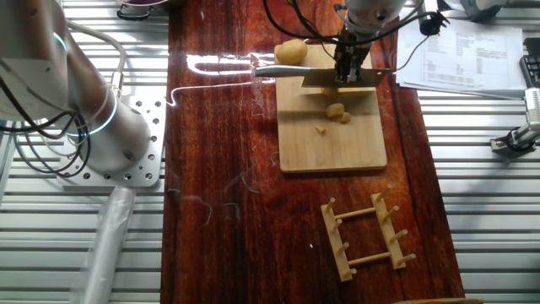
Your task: Chop the potatoes
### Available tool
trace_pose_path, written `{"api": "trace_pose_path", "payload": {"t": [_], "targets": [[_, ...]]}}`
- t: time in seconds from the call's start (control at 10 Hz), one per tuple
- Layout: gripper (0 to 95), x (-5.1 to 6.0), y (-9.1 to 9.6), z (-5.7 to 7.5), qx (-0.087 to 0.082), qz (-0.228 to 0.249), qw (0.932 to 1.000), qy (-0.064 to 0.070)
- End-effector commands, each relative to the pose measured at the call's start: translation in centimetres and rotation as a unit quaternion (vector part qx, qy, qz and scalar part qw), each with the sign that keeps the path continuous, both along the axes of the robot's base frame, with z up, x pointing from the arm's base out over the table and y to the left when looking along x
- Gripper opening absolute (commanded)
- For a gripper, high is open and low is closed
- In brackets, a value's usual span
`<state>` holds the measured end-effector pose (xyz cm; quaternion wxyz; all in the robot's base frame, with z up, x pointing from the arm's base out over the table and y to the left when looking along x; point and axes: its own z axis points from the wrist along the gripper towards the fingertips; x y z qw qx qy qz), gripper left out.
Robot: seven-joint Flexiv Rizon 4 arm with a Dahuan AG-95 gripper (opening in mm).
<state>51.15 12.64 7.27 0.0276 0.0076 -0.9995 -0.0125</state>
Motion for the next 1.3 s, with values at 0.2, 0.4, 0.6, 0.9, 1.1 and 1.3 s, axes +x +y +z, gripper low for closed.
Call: {"api": "trace_pose_path", "payload": {"t": [0.2,0.4,0.6,0.9,1.1,1.3], "targets": [[0.0,-0.1,0.0,-0.2,-0.001,0.001,1.0000,0.000],[0.0,-0.1,-0.2,0.6,0.002,0.002,1.0000,0.005],[0.0,-0.1,-0.2,0.6,0.002,0.001,1.0000,0.005],[0.0,-0.2,-0.2,0.7,-0.003,0.002,1.0000,0.007],[0.0,-0.2,-0.2,0.7,-0.004,0.002,1.0000,0.007],[0.0,-0.2,-0.2,0.9,-0.003,0.002,1.0000,0.007]]}}
